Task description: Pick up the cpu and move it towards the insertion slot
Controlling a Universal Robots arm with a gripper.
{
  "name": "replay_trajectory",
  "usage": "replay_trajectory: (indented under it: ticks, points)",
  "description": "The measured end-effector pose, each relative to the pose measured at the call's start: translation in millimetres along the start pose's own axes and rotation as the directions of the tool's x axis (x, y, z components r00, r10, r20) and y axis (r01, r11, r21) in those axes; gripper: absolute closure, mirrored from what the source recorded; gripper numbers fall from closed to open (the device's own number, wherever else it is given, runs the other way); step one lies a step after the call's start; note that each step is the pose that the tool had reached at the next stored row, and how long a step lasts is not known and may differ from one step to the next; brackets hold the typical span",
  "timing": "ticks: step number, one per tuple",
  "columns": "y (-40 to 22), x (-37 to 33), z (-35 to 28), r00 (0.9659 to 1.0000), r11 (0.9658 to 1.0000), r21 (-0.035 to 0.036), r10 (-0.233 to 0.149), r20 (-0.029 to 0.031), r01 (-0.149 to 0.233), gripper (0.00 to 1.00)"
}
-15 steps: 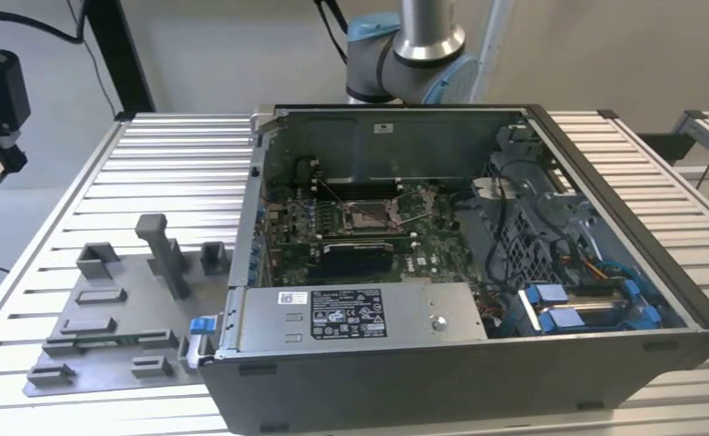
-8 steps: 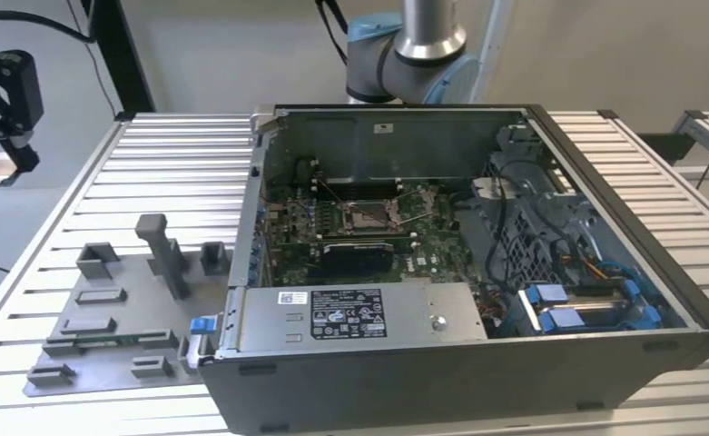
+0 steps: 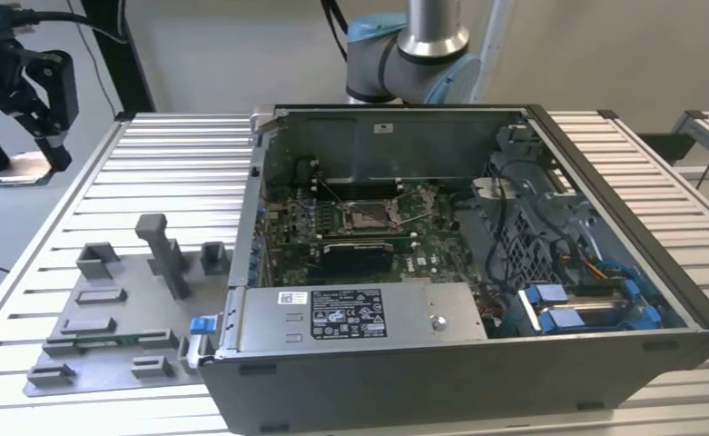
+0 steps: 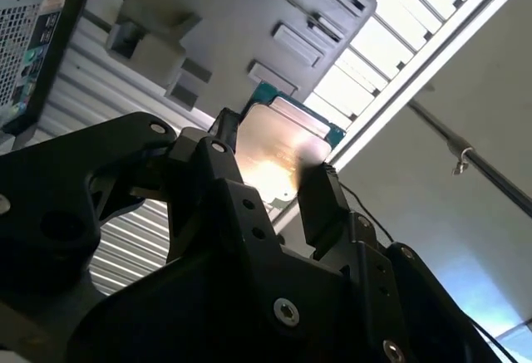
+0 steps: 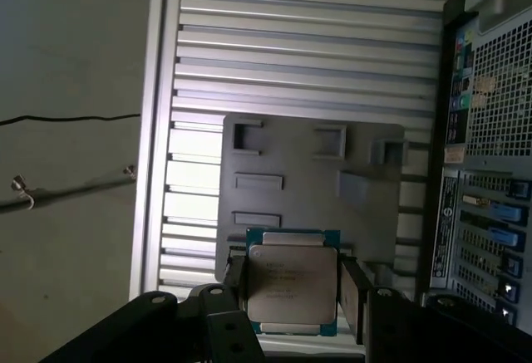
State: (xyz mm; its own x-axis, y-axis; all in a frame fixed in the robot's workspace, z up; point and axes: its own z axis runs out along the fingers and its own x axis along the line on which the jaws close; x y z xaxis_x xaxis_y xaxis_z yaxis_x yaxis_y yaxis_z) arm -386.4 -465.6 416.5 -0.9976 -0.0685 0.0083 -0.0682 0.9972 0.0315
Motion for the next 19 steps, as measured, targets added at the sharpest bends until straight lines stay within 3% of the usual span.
replay_trajectory:
  ticks: [9,10,19]
  points:
    - [-1.8,-26.9,-0.3,1.0,1.0,0.0,0.0,0.0,0.0,1.0]
    - [-2.3,-33.1,-0.4,1.0,1.0,0.0,0.0,0.0,0.0,1.0]
    - [-3.8,-55.4,-0.6,1.0,1.0,0.0,0.0,0.0,0.0,1.0]
